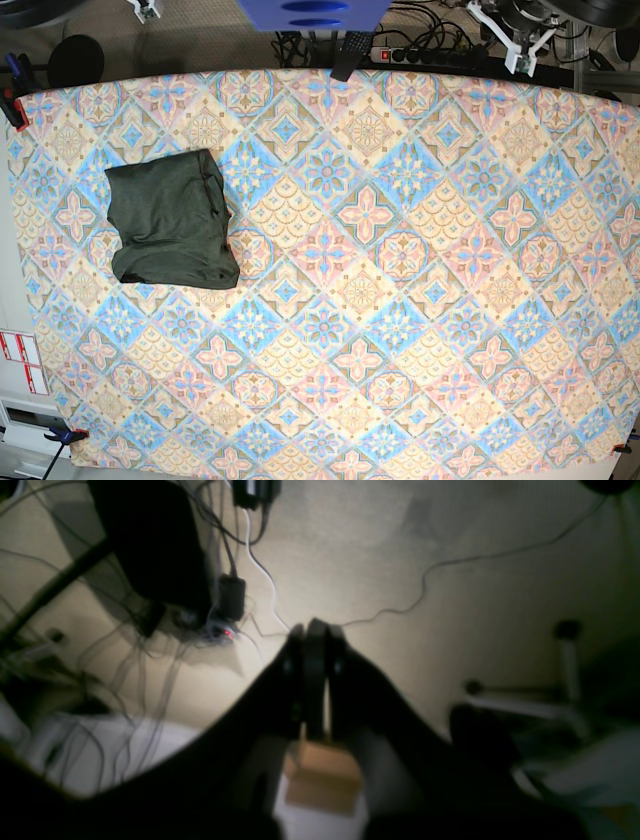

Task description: Fold the T-shirt properly

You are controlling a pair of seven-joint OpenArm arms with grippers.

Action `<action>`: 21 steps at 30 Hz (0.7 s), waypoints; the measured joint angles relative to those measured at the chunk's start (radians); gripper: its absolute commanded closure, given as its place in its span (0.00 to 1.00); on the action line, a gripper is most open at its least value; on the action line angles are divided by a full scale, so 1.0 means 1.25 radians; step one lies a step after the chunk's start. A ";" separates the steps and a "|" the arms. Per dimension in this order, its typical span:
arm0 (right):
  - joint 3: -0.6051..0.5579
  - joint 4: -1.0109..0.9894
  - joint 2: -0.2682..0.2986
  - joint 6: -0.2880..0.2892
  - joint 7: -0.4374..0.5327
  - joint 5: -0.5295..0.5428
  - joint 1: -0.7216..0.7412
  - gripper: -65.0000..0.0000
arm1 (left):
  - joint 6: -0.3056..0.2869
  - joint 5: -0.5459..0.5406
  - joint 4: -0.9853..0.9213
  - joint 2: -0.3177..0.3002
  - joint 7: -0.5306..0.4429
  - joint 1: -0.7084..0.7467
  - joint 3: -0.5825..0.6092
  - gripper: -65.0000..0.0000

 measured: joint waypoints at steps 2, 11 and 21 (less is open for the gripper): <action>0.000 -0.068 0.002 0.000 0.051 0.012 0.041 1.00 | 0.004 0.003 -0.073 0.002 0.001 -0.026 0.031 0.80; 0.000 -0.319 -0.004 0.000 0.137 -0.001 0.107 1.00 | 0.005 0.077 -0.354 0.002 -0.137 -0.157 0.157 0.80; -0.059 -0.710 -0.005 -0.002 0.328 -0.001 0.294 1.00 | 0.004 0.107 -0.718 0.035 -0.287 -0.338 0.281 0.80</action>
